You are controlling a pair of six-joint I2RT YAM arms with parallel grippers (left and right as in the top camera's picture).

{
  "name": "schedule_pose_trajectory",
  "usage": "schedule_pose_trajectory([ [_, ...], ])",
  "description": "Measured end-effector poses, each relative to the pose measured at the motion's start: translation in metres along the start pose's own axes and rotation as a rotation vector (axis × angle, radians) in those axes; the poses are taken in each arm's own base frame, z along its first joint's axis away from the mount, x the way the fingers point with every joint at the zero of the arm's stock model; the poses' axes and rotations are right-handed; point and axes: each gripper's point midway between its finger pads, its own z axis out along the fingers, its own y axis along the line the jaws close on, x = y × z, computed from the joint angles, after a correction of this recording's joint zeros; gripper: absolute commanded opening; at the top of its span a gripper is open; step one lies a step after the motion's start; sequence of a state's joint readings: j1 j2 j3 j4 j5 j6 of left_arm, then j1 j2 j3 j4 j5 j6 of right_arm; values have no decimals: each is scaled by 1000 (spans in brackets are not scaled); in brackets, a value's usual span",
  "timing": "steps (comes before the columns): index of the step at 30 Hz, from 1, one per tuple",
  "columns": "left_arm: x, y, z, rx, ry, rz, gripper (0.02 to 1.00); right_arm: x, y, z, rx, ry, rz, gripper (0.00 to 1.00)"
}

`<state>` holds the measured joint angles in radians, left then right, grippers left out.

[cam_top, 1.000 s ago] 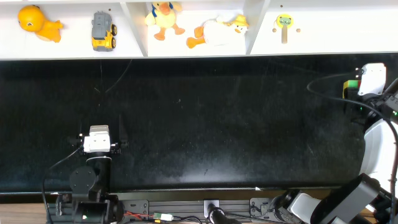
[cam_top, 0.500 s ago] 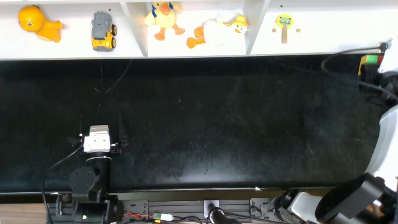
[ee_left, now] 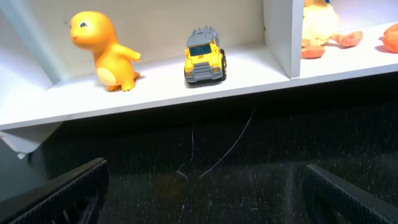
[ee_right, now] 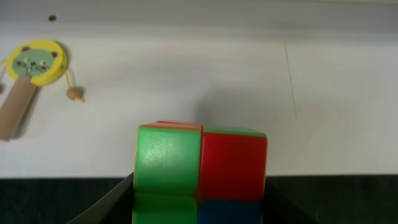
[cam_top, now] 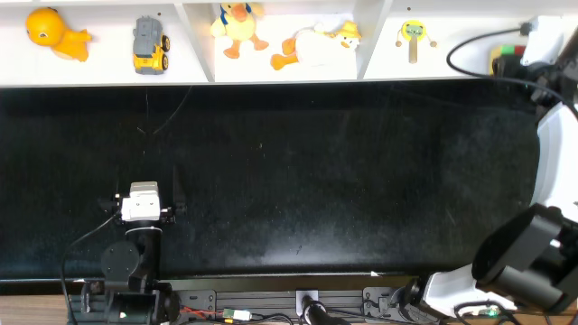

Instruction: Store Toys

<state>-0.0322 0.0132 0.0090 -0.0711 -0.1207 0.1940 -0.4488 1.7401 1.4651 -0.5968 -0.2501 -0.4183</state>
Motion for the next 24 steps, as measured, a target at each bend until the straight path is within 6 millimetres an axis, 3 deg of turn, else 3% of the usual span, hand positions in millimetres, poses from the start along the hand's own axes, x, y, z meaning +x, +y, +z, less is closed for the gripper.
schedule_pose_trajectory([
  [5, 0, 0, 0, 0, 0, 0, 998, -7, -4, 17, -1, 8, 16, 334],
  [13, 0, 0, 0, 0, 0, 0, 998, 6, -3, 52, -15, 57, 26, 343],
  [21, 0, 0, 0, 0, 0, 0, 998, -1, -2, 62, -9, 31, 31, 340],
  [23, 0, 0, 0, 0, 0, 0, 998, -2, -3, 63, -4, 32, 30, 470],
  [24, 0, 0, 0, 0, 0, 0, 998, -1, -3, 63, -3, 33, 30, 649],
])
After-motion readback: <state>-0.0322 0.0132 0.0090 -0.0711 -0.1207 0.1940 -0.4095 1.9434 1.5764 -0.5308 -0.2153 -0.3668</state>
